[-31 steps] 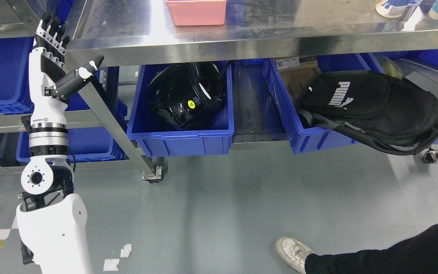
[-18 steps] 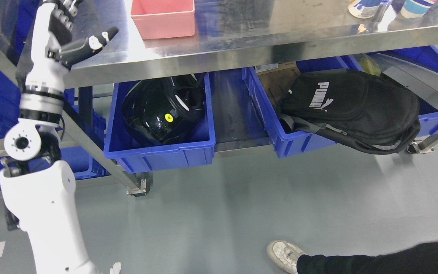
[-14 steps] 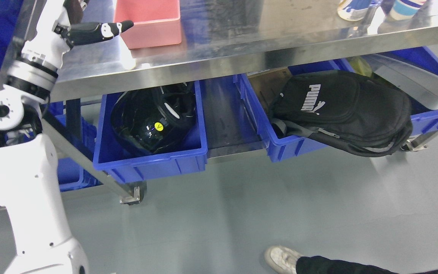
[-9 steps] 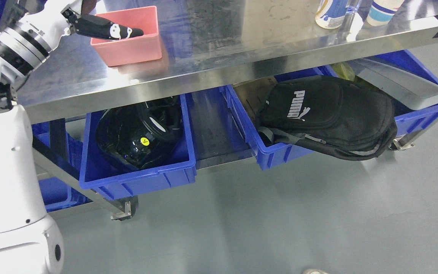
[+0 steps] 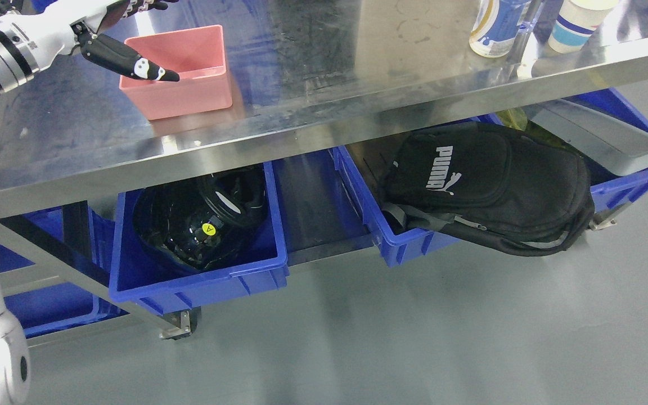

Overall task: Place storage box into left shelf container
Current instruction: 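Raise the left hand up toward the pink box on the table, then reach the left hand over the pink box's near rim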

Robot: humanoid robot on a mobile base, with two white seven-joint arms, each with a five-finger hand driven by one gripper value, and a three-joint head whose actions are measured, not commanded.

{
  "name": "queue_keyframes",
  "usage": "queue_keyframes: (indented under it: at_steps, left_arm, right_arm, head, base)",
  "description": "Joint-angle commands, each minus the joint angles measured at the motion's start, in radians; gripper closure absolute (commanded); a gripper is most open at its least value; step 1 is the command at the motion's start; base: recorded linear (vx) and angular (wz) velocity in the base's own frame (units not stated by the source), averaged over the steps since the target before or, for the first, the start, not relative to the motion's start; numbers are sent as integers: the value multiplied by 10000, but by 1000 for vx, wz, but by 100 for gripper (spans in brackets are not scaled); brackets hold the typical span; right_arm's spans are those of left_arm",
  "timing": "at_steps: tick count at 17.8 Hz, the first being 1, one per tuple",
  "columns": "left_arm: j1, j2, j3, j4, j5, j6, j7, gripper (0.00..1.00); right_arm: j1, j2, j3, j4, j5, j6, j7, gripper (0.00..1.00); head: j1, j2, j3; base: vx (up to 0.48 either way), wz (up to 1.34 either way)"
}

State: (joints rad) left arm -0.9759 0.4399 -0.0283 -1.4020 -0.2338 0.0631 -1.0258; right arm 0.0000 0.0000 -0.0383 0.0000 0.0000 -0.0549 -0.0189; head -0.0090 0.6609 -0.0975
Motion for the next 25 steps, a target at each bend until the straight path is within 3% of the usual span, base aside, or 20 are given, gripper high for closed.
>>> queue_keyframes:
  at_steps: [1,3,9,12,20,25]
  left_arm:
    - [-105,756,-1264,214,-116,-17,-96,2]
    - [-74,709,-1465,137,-101,-17,-188,2]
    - [-425,-563,-1558,60,-55,441,-296,2]
    - [-305,-732,-1711,60,-24,535,-311,2]
    - [141,-518,-2080,382,-943,535,-311,5]
    - [125,-533,-1957,719,-1006,535,-433,17]
  right_arm:
    - [-184,-174,0,-174,0,-3,5,1]
    - [-184,-174,0,-174,0,-3,5,1]
    - [-184,-174,0,-174,0,-3,5,1]
    - [-184,-174,0,-174,0,-3,5,1]
    - [-184,-174,0,-174,0,-3,5,1]
    - [-184,-174,0,-174,0,-3,5,1]
  head:
    - [0,0,0]
    - [0,0,0]
    - [0,0,0]
    - [0,0,0]
    - [0,0,0]
    - [0,0,0]
  base:
    - [74,14]
    - [84,90]
    - [59,67]
    - [24,3]
    - [0,0]
    - [0,0]
